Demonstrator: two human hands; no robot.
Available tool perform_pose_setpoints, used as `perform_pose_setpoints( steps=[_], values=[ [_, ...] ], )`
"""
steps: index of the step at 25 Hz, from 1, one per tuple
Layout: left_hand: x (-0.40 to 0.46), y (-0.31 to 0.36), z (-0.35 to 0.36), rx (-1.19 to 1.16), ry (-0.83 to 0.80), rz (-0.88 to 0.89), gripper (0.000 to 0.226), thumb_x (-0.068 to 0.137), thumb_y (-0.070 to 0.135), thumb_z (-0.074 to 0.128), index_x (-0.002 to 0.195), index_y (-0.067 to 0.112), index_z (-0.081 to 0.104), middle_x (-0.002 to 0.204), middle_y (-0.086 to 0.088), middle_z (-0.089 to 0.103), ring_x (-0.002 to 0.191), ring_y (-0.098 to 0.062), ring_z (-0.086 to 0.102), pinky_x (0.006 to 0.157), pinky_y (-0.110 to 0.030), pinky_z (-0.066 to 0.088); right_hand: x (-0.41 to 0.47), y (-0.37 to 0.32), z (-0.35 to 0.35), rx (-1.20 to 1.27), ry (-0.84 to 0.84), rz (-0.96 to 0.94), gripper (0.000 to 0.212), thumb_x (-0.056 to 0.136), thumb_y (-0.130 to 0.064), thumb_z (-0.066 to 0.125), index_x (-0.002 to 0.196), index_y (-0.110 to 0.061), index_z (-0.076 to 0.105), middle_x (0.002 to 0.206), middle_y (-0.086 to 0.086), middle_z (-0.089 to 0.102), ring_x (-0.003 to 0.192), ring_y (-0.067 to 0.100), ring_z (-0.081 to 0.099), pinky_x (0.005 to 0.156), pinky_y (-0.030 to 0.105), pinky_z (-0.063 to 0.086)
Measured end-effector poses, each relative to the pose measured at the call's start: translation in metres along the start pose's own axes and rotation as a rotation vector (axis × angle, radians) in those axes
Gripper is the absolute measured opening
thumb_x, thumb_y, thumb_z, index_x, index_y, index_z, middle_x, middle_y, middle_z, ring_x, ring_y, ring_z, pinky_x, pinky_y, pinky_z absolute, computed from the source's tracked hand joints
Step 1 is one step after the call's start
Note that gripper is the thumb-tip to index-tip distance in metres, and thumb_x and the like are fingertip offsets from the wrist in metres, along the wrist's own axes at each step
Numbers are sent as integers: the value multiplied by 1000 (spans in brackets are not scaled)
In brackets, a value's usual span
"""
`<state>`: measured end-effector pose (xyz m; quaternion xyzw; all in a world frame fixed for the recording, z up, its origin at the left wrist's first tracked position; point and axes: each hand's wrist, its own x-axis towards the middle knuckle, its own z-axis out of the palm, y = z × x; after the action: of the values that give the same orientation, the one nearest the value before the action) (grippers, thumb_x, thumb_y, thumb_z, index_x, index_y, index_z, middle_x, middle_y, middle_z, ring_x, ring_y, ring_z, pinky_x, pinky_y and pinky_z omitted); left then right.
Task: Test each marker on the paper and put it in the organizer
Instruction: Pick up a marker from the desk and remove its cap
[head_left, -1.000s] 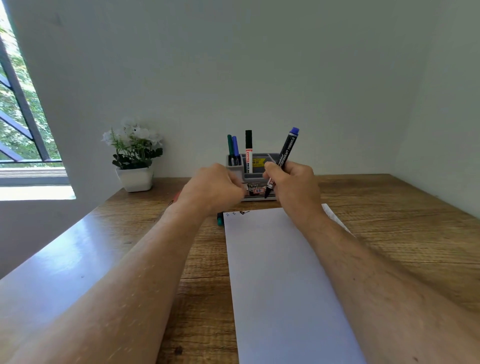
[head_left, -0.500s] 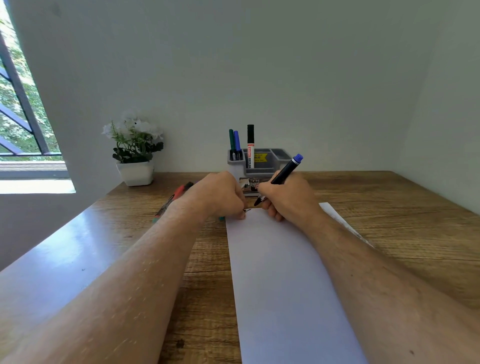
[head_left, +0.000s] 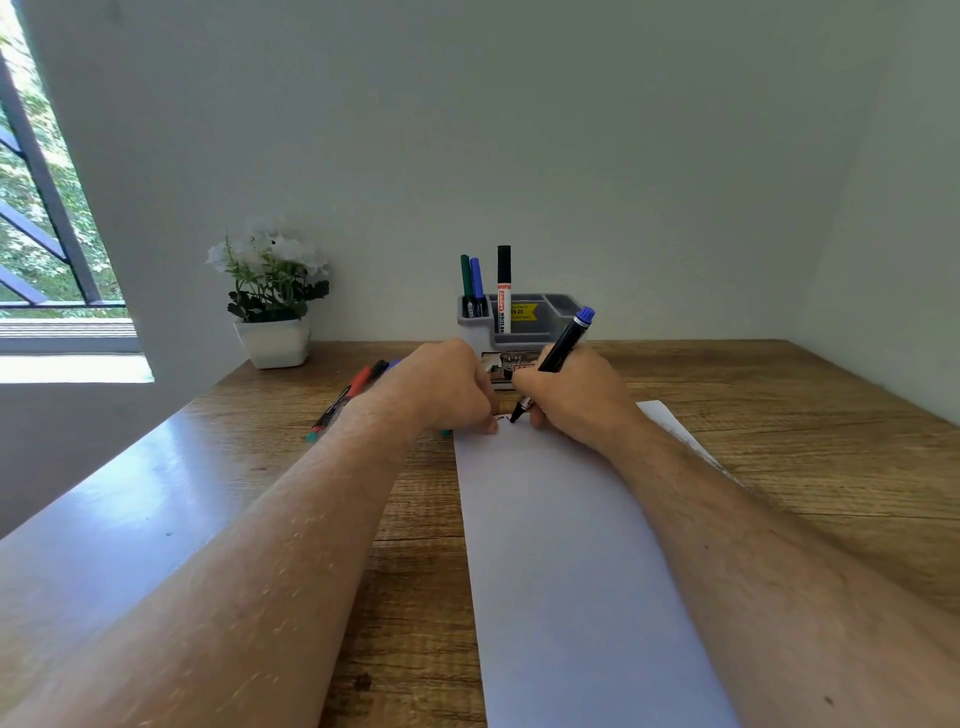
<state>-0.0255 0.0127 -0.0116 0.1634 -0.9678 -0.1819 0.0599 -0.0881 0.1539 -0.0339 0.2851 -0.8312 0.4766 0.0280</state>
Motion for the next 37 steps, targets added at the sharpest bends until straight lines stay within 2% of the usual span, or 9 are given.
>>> perform_pose_setpoints(
  steps=[6,10,15,19,23,29,32,35,37],
  values=[
    [-1,0,0,7,0,3,16,75,27,82,90,32,79,95,12,68,87,-8,55,80,-30,43,-1,1,0,7,0,-13,19,85,-25,62,69,-14,65,62,0,68,49,-5,58,39,7,35],
    [-1,0,0,8,10,-2,14,75,27,81,87,33,79,92,12,68,83,-6,56,77,-29,44,0,1,0,16,16,10,21,83,-26,62,77,-6,67,71,11,70,62,14,61,54,24,45],
    [-1,-1,0,6,11,0,14,74,28,82,86,34,78,96,12,69,88,-8,57,79,-30,44,-2,0,0,14,-13,-29,18,84,-25,62,68,-17,63,60,-1,68,49,-6,58,38,6,35],
    [-1,-1,0,-2,0,3,12,76,26,81,85,34,77,94,12,69,84,-6,56,79,-30,44,0,2,1,16,25,1,18,82,-28,63,71,-13,65,65,2,68,59,8,61,49,20,40],
    [-2,0,1,-5,8,-3,13,77,26,80,87,34,78,88,15,66,79,-4,53,77,-30,43,0,2,2,13,-17,-30,19,79,-28,62,67,-13,64,52,-3,64,49,1,58,41,11,39],
    [-6,3,-1,5,-12,-1,13,79,25,77,91,29,79,99,9,71,96,-12,59,81,-29,46,4,6,-1,34,87,43,22,79,-30,66,63,-15,61,62,1,65,59,13,61,48,22,37],
    [-16,10,-6,-140,91,31,17,89,24,63,97,21,77,106,-3,70,102,-24,62,82,-33,52,5,5,-2,104,114,69,20,78,-29,65,68,-12,64,62,0,64,58,13,59,49,23,40],
    [-30,22,-19,-570,204,39,38,90,2,39,93,17,74,124,-21,61,122,-52,46,105,-56,38,7,1,-4,301,163,70,15,82,-23,63,71,-14,61,58,-1,59,51,10,53,47,24,42],
    [-32,24,-24,-878,275,-22,46,81,-3,33,85,17,73,98,-22,62,108,-49,53,105,-60,36,8,-3,-6,490,167,72,13,85,-17,66,74,-16,59,56,-1,56,45,8,50,40,20,38]
  ],
)
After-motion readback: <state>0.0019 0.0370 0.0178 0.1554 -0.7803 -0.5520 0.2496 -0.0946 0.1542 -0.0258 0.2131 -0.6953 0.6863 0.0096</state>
